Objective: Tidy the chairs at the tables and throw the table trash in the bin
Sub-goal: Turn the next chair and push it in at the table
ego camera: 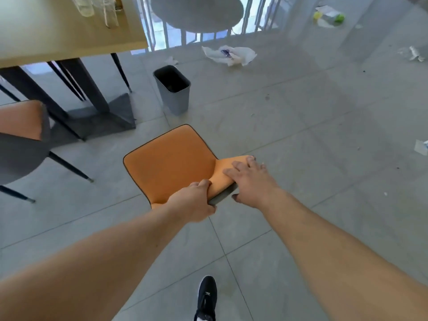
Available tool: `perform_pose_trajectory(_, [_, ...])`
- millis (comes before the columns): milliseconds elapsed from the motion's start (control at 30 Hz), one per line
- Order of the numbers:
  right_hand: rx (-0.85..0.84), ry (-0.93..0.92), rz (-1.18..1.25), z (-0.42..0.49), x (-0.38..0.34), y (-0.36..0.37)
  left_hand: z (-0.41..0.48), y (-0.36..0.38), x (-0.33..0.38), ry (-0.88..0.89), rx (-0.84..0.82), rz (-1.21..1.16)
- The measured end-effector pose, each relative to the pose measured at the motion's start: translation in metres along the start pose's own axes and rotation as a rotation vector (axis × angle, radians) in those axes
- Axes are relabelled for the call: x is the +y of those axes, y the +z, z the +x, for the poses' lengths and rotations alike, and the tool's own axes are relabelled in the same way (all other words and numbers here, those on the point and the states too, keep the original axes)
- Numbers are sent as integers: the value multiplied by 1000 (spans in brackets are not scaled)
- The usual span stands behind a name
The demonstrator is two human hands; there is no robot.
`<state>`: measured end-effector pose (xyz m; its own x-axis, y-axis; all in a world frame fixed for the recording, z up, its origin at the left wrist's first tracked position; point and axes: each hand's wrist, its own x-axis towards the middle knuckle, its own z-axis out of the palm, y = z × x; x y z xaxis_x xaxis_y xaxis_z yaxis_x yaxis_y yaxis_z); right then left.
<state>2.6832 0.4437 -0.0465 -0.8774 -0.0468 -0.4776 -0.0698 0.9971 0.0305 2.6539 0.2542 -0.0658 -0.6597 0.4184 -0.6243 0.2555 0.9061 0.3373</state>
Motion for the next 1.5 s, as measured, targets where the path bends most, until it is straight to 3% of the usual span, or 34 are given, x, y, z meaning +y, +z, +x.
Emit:
perform_pose_trajectory(200, [51,-81,50,52,-30,-23,6,-23,-34,-15,97,24])
perform_pose_trajectory(600, [57,-48,111,204,-218,-108,16,-138,-253,-291,296,90])
perform_pose_trajectory(867, [125,-32,121,330,-292,-171,79,-232,-382,-192,334,76])
perform_pose_trajectory(1133, [115,12,95,417,-326,-219,125,-299,-444,-151,367,73])
perform_pose_trajectory(1267, [-37,89,-31,426,-323,-230,124,-311,-438,-207,291,-43])
perform_pose_trajectory(1333, [-85,35,-139,418,-323,-222,110,-304,-440,-283,247,-65])
perform_pose_trajectory(1500, [71,-256,-81,399,-356,-218,48,-293,-501,-479,265,24])
